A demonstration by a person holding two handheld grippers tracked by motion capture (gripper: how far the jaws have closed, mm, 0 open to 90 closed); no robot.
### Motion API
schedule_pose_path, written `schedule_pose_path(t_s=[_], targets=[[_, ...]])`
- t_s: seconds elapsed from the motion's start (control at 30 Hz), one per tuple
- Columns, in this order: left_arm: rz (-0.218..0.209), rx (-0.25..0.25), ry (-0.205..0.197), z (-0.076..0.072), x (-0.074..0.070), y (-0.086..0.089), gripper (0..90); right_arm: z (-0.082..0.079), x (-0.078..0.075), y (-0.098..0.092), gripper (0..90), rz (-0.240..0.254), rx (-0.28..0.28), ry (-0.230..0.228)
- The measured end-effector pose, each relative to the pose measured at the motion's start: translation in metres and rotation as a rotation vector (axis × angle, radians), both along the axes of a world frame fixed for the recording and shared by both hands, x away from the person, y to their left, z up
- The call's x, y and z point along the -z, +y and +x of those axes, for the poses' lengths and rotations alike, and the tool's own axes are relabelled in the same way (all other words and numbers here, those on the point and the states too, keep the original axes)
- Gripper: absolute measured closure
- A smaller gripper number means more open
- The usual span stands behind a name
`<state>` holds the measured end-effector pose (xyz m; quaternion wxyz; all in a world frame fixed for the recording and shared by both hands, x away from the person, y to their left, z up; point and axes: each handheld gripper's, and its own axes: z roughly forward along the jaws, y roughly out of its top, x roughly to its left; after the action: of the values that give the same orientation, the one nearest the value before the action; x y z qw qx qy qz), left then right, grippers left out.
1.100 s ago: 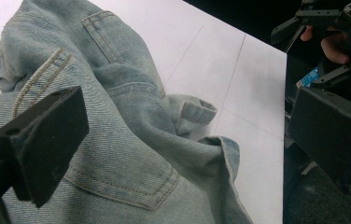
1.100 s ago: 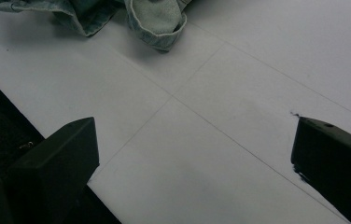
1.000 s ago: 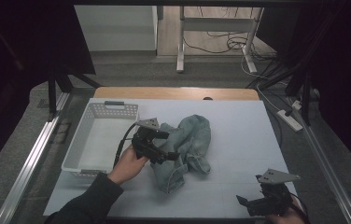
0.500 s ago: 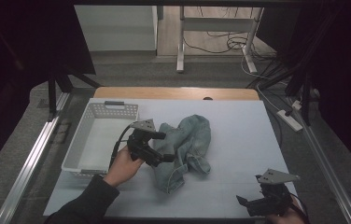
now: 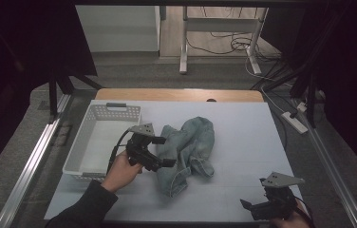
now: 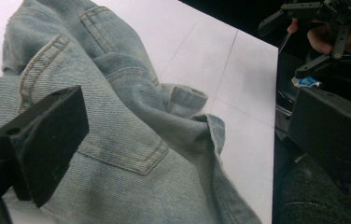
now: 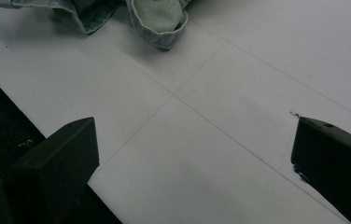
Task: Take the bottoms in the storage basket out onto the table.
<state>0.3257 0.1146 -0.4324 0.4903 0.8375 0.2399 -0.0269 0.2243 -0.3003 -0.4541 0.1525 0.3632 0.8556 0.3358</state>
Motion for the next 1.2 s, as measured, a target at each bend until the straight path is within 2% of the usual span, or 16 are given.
schedule_pose_path(t_s=[0.63,1.2], targets=[[0.016,-0.022,0.009,-0.013,0.003,0.007,0.0,0.000,0.000,0.000,1.3,-0.004,-0.001,0.001],[0.032,-0.063,0.006,-0.027,0.005,0.025,0.0,0.000,0.000,0.000,1.3,-0.007,0.000,0.002]])
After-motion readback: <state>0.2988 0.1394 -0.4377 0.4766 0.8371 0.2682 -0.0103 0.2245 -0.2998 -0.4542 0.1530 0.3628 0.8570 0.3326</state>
